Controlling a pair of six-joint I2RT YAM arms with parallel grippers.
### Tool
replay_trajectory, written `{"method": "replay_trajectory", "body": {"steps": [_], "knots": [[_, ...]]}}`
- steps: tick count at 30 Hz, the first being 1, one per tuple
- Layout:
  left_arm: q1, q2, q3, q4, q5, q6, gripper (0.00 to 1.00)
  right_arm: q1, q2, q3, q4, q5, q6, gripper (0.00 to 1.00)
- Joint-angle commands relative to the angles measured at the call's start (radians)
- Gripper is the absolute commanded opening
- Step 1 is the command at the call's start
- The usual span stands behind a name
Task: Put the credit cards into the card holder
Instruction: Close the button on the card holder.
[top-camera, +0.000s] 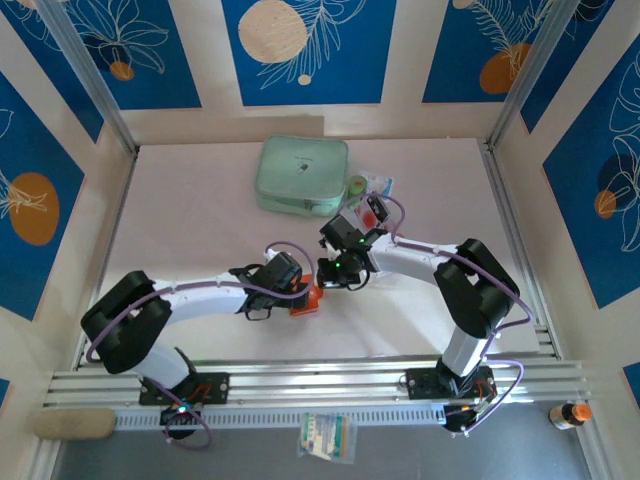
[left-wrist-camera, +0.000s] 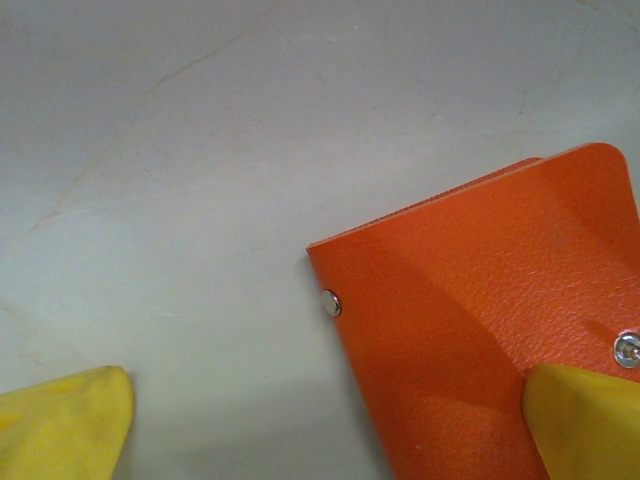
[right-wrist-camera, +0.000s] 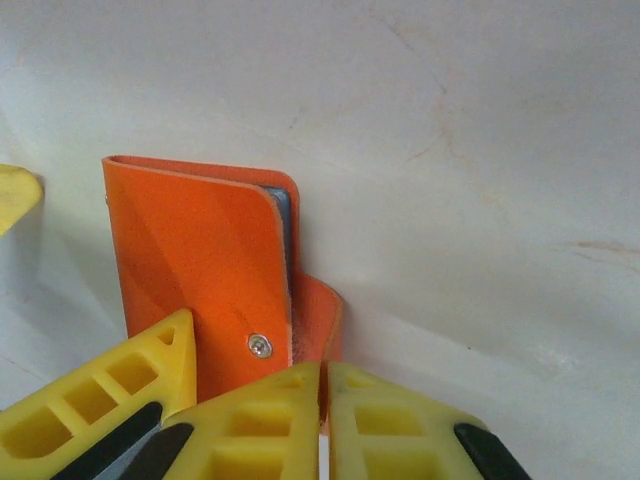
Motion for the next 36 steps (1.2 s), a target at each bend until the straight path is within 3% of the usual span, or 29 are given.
{"method": "replay_trajectory", "body": {"steps": [1, 3, 15, 36], "knots": [[-0.009, 0.011, -0.036, -0.093, -0.038, 0.013, 1.00, -0.005, 0.003, -0.014, 0.003, -0.025, 0.003, 0.04], [-0.009, 0.009, -0.037, -0.091, -0.037, 0.012, 1.00, -0.005, -0.006, -0.014, 0.007, -0.034, 0.004, 0.00], [-0.008, 0.002, -0.051, -0.079, -0.038, 0.007, 1.00, -0.004, 0.020, -0.034, 0.145, -0.196, 0.084, 0.00], [-0.011, -0.005, -0.056, -0.077, -0.038, 0.003, 1.00, 0.016, 0.118, -0.057, 0.213, -0.218, 0.130, 0.00]]}}
